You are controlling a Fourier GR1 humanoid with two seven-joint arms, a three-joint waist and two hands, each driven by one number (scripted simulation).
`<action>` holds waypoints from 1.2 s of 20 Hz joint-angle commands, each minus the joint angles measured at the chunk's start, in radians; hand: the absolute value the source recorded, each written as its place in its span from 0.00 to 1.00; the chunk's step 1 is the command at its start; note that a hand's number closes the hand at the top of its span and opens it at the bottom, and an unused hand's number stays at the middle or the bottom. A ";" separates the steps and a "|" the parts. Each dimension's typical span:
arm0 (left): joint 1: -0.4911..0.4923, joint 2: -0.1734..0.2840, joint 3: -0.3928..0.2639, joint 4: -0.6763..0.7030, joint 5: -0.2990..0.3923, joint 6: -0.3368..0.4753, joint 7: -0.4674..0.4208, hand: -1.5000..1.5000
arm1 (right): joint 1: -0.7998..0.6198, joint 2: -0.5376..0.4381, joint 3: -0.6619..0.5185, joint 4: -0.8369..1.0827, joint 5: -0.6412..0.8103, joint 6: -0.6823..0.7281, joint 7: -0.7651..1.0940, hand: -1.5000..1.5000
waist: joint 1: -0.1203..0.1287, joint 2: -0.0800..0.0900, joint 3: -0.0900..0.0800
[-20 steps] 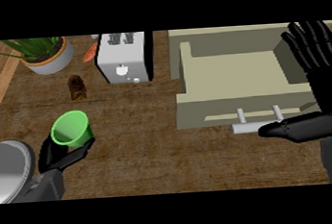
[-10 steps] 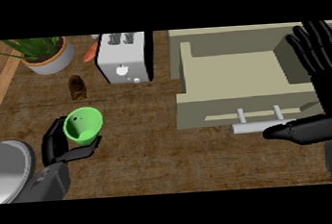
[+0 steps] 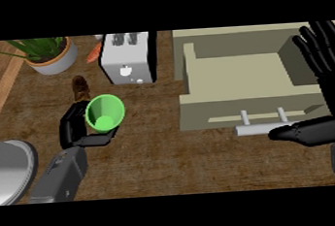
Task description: Pick up the cup, place it into the drawer and close the drawer
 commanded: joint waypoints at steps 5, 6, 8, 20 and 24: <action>-0.124 -0.036 -0.088 -0.173 -0.012 -0.100 0.080 1.00 | 0.012 -0.015 -0.018 -0.017 -0.004 -0.002 0.023 0.00 | 0.024 -0.013 0.003; -0.140 -0.085 -0.102 -0.206 -0.015 -0.049 0.097 1.00 | 0.083 0.034 0.026 -0.023 0.032 -0.004 -0.040 0.00 | 0.025 -0.015 0.004; -0.216 -0.104 -0.121 -0.225 -0.019 -0.021 0.188 1.00 | -0.035 -0.035 -0.035 0.056 0.003 0.006 0.007 0.00 | 0.024 -0.009 0.003; -0.481 -0.141 -0.298 -0.481 0.056 0.173 0.674 1.00 | 0.014 -0.019 -0.021 0.044 0.035 0.009 -0.050 0.00 | 0.014 -0.007 0.003; -0.578 -0.142 -0.414 -0.435 0.123 0.342 0.770 1.00 | 0.049 0.010 0.016 -0.026 0.045 -0.006 -0.024 0.00 | -0.009 -0.008 0.003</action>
